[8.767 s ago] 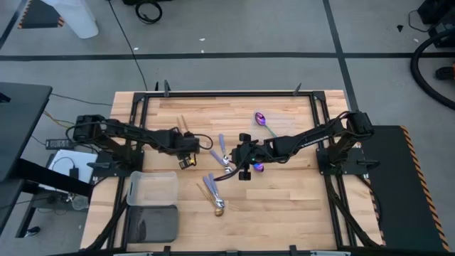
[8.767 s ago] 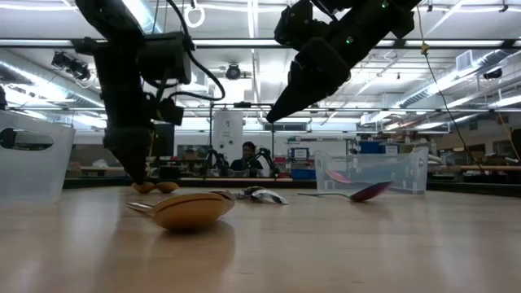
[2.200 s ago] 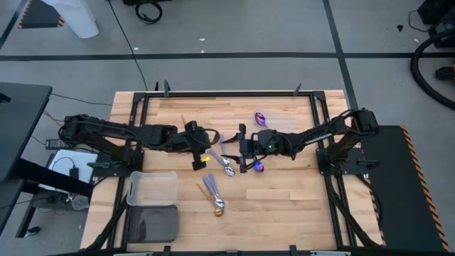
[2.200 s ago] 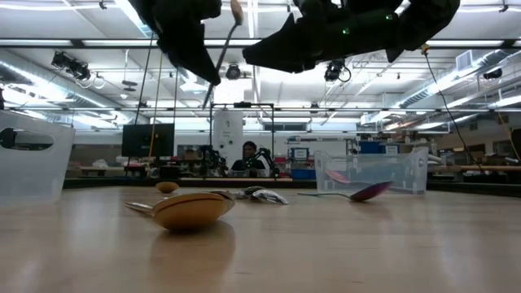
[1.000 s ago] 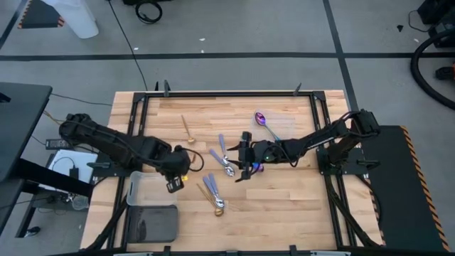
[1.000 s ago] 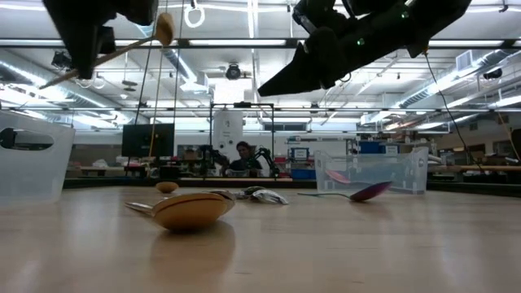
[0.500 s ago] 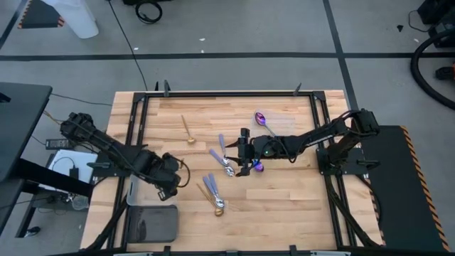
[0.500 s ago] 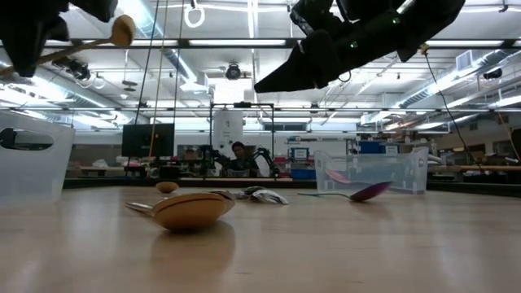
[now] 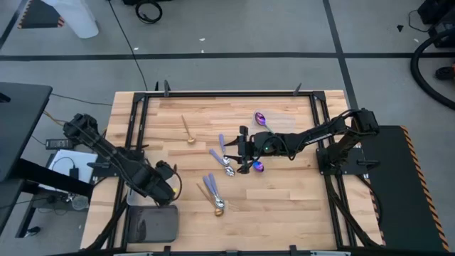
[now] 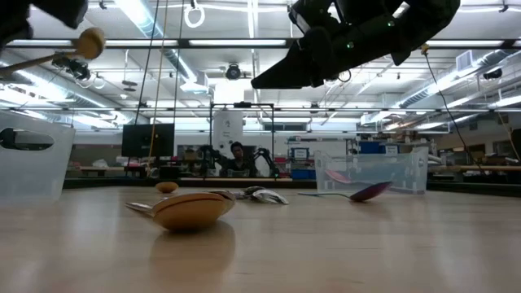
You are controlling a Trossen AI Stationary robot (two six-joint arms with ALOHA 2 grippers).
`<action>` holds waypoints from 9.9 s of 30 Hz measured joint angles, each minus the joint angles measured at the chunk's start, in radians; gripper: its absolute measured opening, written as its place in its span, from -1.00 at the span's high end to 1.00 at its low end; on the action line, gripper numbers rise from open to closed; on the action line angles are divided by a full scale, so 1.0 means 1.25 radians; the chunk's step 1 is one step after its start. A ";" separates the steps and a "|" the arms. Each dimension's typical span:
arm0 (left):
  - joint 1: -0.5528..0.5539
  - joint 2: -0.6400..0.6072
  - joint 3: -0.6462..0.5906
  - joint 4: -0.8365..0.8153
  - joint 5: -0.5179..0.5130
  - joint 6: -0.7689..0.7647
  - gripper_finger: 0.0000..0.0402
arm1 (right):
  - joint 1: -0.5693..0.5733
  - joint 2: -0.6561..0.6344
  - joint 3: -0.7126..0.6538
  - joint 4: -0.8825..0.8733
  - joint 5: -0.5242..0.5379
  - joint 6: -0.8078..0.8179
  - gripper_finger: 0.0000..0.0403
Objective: Sort silverware by color (type)
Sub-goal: Put the gold spoon into the bottom transparent bin, then put the purple spoon into the black bin
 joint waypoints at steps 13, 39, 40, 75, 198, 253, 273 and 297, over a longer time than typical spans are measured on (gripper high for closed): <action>-0.082 0.014 -0.070 0.013 0.056 -0.073 0.86 | 0.000 0.000 0.000 0.000 0.000 -0.005 0.02; -0.046 0.013 -0.265 0.188 0.168 0.015 0.86 | 0.000 0.000 0.000 0.000 -0.002 0.015 0.02; -0.039 0.013 -0.271 0.196 0.172 0.024 0.86 | 0.000 0.000 0.000 0.001 -0.002 0.015 0.02; 0.104 0.012 -0.202 0.104 0.160 0.299 0.48 | 0.034 0.001 0.000 -0.056 0.004 0.096 0.02; 0.465 0.295 -0.176 1.027 -0.080 1.168 0.36 | 0.170 0.001 0.000 -0.321 0.167 0.311 0.02; 0.494 0.248 -0.181 0.855 0.113 1.115 0.73 | 0.160 0.001 0.000 -0.279 0.175 0.254 0.02; 0.445 0.158 -0.178 0.825 0.027 0.924 0.68 | 0.090 -0.053 0.000 -0.243 0.141 0.120 0.02; 0.442 0.298 -0.169 0.774 0.029 0.987 0.61 | 0.082 -0.052 0.000 -0.231 0.069 0.150 0.02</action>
